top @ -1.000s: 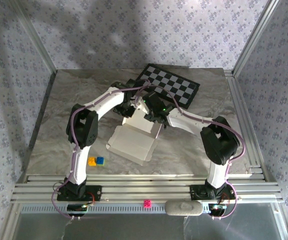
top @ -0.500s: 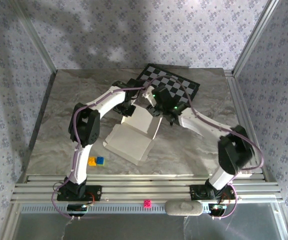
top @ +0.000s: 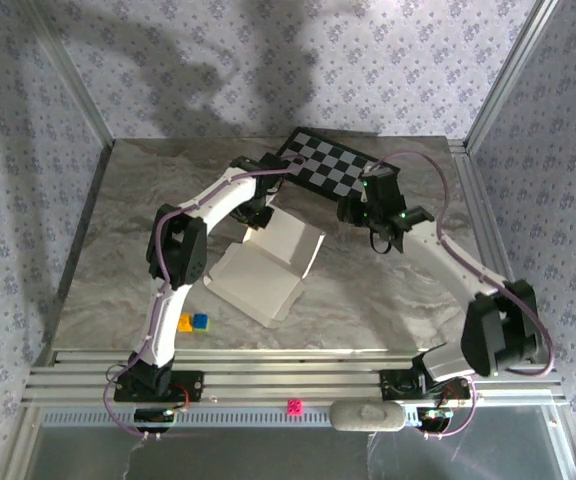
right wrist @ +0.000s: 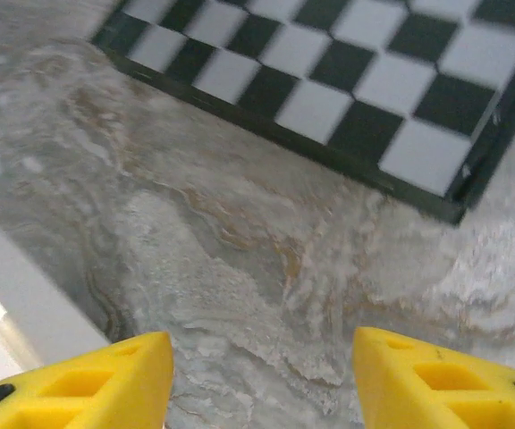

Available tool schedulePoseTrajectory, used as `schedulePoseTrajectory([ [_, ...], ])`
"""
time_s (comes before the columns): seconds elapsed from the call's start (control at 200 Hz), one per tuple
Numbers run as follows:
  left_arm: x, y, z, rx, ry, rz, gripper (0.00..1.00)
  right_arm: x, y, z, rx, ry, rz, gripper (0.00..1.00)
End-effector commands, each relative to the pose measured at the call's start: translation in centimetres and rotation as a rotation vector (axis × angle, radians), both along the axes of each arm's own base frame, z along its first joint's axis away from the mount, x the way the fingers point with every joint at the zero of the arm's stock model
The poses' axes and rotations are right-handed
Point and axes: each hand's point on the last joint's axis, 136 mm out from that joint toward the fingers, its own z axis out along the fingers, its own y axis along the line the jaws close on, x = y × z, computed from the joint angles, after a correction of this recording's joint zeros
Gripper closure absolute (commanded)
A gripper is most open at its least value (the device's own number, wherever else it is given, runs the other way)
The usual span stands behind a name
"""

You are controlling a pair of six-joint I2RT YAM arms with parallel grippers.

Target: Fold the paper box

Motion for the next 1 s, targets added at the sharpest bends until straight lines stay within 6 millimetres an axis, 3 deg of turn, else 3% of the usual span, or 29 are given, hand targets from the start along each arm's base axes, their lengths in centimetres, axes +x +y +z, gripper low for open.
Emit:
schedulePoseTrajectory([
  [0.0,0.0,-0.2,0.3,0.026,0.004,-0.002,0.81,-1.2,1.1,-3.2,0.164,0.258,-0.121,0.45],
  [0.025,0.0,-0.3,0.5,0.022,0.001,0.000,0.79,-1.3,1.5,-3.7,0.184,0.286,-0.125,0.45],
  [0.045,0.1,-0.4,0.6,0.017,-0.002,0.003,0.77,-0.6,1.9,-3.1,0.206,0.276,-0.131,0.45],
  [0.225,1.0,-1.8,3.7,-0.056,-0.080,0.037,0.64,-0.4,2.3,-6.8,0.228,0.422,-0.208,0.45],
  [0.36,1.2,-3.5,6.2,-0.170,-0.106,0.065,0.60,0.4,2.4,-7.4,0.190,0.434,-0.189,0.45],
  [0.525,0.4,-4.5,7.1,-0.247,-0.078,0.101,0.58,0.9,2.5,-7.3,0.170,0.435,-0.185,0.46],
  [0.745,0.3,-5.7,9.8,-0.354,-0.091,0.135,0.55,1.2,1.4,-5.7,0.097,0.387,-0.197,0.47],
  [0.86,0.3,-6.4,11.6,-0.409,-0.100,0.153,0.53,1.6,1.1,-3.2,0.036,0.294,-0.146,0.47],
  [0.994,-0.1,-6.6,13.3,-0.456,-0.103,0.183,0.53,1.3,2.4,0.7,-0.037,0.115,0.009,0.46],
])
